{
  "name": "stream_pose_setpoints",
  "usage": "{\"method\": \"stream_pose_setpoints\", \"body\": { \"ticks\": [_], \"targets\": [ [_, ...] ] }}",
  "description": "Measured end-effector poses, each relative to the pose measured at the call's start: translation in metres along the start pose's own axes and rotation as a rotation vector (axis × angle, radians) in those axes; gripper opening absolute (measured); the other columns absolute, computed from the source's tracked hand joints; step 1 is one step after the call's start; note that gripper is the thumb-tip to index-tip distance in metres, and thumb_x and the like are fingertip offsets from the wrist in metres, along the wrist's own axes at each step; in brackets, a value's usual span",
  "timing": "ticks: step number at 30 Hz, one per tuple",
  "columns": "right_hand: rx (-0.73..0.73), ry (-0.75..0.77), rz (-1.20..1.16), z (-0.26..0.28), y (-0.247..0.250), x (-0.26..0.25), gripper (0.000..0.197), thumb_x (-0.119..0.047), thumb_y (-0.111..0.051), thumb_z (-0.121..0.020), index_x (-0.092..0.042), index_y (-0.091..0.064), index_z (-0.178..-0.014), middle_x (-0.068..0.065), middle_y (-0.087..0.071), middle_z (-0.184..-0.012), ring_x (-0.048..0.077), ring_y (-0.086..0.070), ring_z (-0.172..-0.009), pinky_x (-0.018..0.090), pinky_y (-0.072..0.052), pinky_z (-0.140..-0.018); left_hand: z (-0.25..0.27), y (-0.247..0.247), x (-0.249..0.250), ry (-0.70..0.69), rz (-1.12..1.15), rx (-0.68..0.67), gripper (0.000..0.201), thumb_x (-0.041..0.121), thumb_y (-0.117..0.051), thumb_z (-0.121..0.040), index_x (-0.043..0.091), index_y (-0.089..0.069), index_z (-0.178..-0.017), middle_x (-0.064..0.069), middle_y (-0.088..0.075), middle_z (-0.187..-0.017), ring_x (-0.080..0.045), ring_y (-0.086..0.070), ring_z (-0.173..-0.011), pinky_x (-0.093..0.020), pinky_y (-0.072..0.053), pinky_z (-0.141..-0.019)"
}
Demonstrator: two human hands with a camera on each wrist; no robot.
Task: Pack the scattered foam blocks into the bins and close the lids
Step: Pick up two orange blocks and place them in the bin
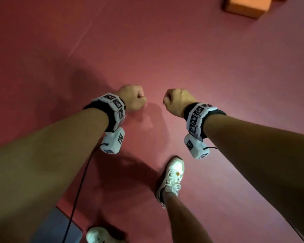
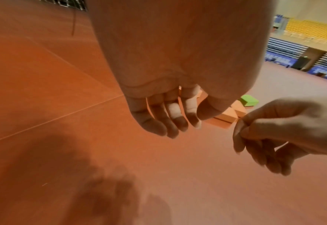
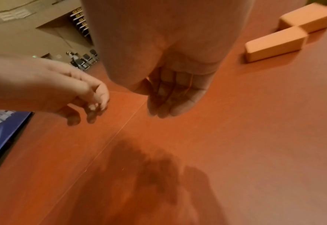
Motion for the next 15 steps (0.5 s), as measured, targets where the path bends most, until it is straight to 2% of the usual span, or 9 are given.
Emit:
{"method": "stream_pose_setpoints", "body": {
  "ticks": [3, 7, 9, 15],
  "targets": [
    [0.035, -0.058, -0.048, -0.003, 0.057, 0.059, 0.029, -0.033, -0.044, -0.092, -0.017, -0.067, -0.101, 0.015, -0.069, -0.098, 0.036, -0.065, -0.089, 0.039, -0.056, -0.078, -0.052, 0.021, 0.080, -0.035, -0.042, 0.001, 0.010, 0.029, -0.054, -0.088, 0.025, -0.062, -0.087, 0.006, -0.063, -0.084, -0.020, -0.059, -0.081, -0.029, -0.047, -0.074],
    [0.094, -0.096, -0.090, -0.010, 0.115, 0.105, 0.029, -0.034, -0.045, -0.092, -0.018, -0.067, -0.101, 0.014, -0.069, -0.099, 0.036, -0.064, -0.089, 0.041, -0.056, -0.078, -0.096, 0.047, 0.153, -0.119, -0.119, 0.021, 0.010, 0.028, -0.055, -0.088, 0.025, -0.064, -0.090, 0.006, -0.064, -0.092, -0.020, -0.060, -0.087, -0.029, -0.047, -0.077],
    [0.119, -0.110, -0.100, -0.016, 0.141, 0.122, 0.029, -0.034, -0.044, -0.092, -0.018, -0.066, -0.101, 0.014, -0.069, -0.100, 0.036, -0.063, -0.089, 0.041, -0.055, -0.078, -0.117, 0.058, 0.181, -0.161, -0.160, 0.024, 0.012, 0.025, -0.055, -0.089, 0.021, -0.066, -0.093, 0.005, -0.064, -0.094, -0.020, -0.060, -0.092, -0.030, -0.047, -0.081],
    [0.160, -0.142, -0.035, -0.048, 0.209, 0.158, 0.031, -0.039, -0.043, -0.088, -0.020, -0.065, -0.100, 0.015, -0.068, -0.103, 0.039, -0.063, -0.089, 0.042, -0.055, -0.079, -0.187, 0.090, 0.236, -0.225, -0.283, -0.007, 0.012, 0.026, -0.053, -0.086, 0.022, -0.064, -0.091, 0.006, -0.063, -0.092, -0.019, -0.057, -0.088, -0.028, -0.042, -0.076]
  ]
}}
Point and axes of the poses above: each hand's wrist, its own z-axis away from the middle knuckle, its own y-axis out of the back of the hand, x = y × z, the point moved 7 cm from there along -z, towards the middle knuckle
